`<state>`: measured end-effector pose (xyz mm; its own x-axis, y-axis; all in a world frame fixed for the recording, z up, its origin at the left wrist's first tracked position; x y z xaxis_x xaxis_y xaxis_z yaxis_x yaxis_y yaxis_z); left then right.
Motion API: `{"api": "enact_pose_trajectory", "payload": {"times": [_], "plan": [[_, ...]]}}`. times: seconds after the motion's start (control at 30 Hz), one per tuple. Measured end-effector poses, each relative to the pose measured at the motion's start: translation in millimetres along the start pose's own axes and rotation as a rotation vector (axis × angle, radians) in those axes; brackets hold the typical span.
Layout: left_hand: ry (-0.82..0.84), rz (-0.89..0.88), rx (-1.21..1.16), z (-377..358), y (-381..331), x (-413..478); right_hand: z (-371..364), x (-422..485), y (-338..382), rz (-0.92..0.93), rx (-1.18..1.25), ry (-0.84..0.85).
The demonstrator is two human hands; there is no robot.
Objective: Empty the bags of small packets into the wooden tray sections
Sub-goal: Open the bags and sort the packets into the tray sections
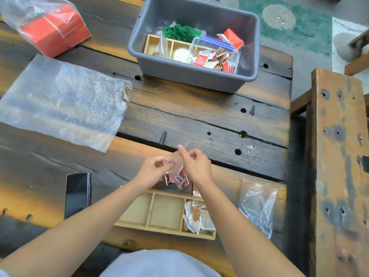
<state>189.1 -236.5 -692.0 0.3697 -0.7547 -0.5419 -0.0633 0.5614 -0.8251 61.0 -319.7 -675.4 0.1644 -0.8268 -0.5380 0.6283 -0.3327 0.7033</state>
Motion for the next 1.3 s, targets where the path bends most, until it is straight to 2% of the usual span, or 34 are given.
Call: {"api": "enact_pose_trajectory", "payload": {"times": [0.07,0.17,0.5,0.6,0.87,1.03,1.3], "plan": [[0.106,-0.124,0.123,-0.8,-9.6,-8.9,2.4,-0.5,8.4,-0.01,-0.004,0.002],[0.103,-0.214,0.317,1.3,-7.9,-15.8,4.4,-1.6,10.5,0.001,-0.054,0.049],[0.077,-0.285,0.45,-14.0,8.9,-37.2,18.2,-17.1,-9.8,-0.008,-0.01,0.133],[0.088,-0.233,0.425,-19.4,4.1,-40.9,23.0,-19.9,-11.5,-0.001,-0.013,0.153],[0.136,-0.058,0.105,-29.4,-17.5,-39.1,38.7,-28.5,-16.3,0.015,0.102,0.335],[0.213,0.043,0.037,-26.3,-20.8,-38.0,39.7,-33.4,-25.1,-0.063,0.239,0.474],[0.272,0.124,0.095,-28.5,-27.5,-39.0,45.7,-30.7,-33.0,-0.057,0.255,0.526]]}}
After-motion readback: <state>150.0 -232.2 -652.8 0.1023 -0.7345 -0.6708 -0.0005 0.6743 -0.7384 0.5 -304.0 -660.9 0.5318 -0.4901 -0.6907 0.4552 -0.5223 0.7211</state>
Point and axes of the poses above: each hand's wrist, its own x-axis towards the middle knuckle, its own z-axis out of the back of the hand, y = z × x, the point moved 3 cm from there along x, towards the middle knuckle, and after that the axes turned 1 degree about -y, right-handed, at the moved point
